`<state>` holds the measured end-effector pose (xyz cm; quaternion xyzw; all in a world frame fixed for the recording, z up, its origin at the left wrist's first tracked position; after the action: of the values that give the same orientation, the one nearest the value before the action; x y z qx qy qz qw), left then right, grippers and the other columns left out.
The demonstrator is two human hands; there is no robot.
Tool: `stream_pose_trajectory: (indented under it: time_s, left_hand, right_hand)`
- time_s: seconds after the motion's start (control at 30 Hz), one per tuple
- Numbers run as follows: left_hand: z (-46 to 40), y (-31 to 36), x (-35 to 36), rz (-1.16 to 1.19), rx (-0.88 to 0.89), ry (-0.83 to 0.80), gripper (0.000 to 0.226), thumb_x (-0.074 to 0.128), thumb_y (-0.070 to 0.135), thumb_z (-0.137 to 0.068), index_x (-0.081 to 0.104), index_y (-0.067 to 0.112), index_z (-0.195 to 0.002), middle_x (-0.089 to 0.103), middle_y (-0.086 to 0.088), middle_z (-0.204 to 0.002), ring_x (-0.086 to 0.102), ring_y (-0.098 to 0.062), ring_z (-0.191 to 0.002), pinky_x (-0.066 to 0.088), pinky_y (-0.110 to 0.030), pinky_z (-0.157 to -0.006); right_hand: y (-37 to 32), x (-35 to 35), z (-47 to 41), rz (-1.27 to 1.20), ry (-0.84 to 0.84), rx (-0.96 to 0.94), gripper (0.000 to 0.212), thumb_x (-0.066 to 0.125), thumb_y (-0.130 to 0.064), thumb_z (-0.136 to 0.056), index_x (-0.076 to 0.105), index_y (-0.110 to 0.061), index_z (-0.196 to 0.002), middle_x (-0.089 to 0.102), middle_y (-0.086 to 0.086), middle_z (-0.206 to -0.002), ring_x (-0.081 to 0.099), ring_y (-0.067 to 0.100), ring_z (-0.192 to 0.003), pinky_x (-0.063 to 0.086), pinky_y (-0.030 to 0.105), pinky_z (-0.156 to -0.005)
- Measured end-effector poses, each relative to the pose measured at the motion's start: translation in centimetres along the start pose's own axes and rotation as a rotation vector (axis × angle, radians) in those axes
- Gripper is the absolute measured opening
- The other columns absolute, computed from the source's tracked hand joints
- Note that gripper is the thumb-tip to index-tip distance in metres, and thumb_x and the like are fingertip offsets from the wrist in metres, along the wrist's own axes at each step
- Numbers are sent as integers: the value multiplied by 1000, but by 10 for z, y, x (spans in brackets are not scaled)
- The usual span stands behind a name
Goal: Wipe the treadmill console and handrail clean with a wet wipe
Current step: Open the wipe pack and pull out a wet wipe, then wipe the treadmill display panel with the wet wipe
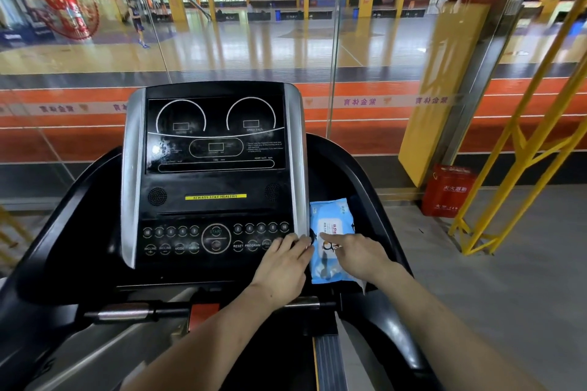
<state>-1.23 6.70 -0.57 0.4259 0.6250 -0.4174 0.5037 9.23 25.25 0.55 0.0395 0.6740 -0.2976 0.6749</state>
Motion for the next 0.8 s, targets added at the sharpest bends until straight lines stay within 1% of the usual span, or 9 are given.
stream_pose_trajectory:
  time_s: [0.07,0.13,0.17,0.27,0.37,0.47,0.57,0.67,0.8]
  left_hand:
    - [1,1,-6,47,-31,28,60,52,23,-87,54,15,-147,50,-1,-152,43,-28,-135,39,-42,-113]
    - [3,0,-17,125,-109,85,54,48,21,-88,56,19,-142,52,3,-147,43,-26,-135,38,-40,-112]
    - [3,-3,-24,169,-160,126,51,46,22,-89,58,23,-138,54,6,-143,44,-25,-133,39,-38,-110]
    - [7,-15,-42,258,-272,205,47,45,23,-89,59,30,-133,57,12,-133,44,-20,-128,40,-37,-105]
    - [8,-30,-58,260,-328,233,50,46,27,-93,54,27,-142,56,11,-138,43,-20,-131,41,-37,-105]
    - [8,-48,-74,256,-382,284,50,36,34,-96,53,27,-142,55,12,-138,43,-18,-129,41,-36,-104]
    - [13,-67,-89,258,-433,313,51,32,36,-96,53,28,-142,55,11,-138,44,-17,-128,40,-36,-103]
    - [24,-90,-96,240,-466,315,48,39,32,-97,52,27,-143,55,11,-140,44,-18,-130,41,-37,-104]
    - [36,-126,-102,237,-515,316,47,46,28,-100,52,27,-147,54,11,-143,43,-18,-132,39,-38,-109]
  right_hand:
    - [2,-5,-2,-148,-30,1,52,41,-21,-100,51,-49,-142,66,-2,-109,59,18,-72,44,29,-54]
    - [2,-10,-1,-352,54,3,45,48,-19,-101,55,-41,-141,71,0,-103,65,24,-71,54,34,-62]
    - [0,-14,0,-455,135,-2,42,54,-20,-102,57,-38,-139,72,-5,-96,67,21,-73,55,30,-66]
    - [-16,-30,4,-793,342,-19,32,70,-22,-96,65,-39,-122,61,-17,-66,57,4,-61,48,15,-61]
    - [-42,-49,4,-1020,391,-43,23,77,-19,-90,73,-35,-105,75,-18,-85,71,1,-80,55,13,-68]
    - [-67,-62,-2,-1093,372,-73,18,79,-18,-88,77,-29,-101,79,-8,-96,74,8,-92,57,20,-77]
    - [-92,-66,-13,-1143,334,-91,17,81,-16,-87,78,-28,-98,79,-4,-95,75,13,-90,57,21,-73]
    - [-120,-66,-29,-1132,320,-103,18,83,-15,-84,78,-29,-95,79,-5,-93,76,12,-87,55,15,-68]
    - [-155,-72,-55,-1073,395,-129,17,81,-19,-84,77,-34,-92,78,-10,-93,73,7,-88,54,15,-72]
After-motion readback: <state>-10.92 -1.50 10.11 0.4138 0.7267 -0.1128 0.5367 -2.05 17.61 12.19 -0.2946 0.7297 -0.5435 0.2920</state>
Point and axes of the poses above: each hand's wrist, its own z-axis away from the middle knuckle, its own x-axis out of the palm, y = z × x, the point moved 2 cm from there along -z, towards the middle knuckle
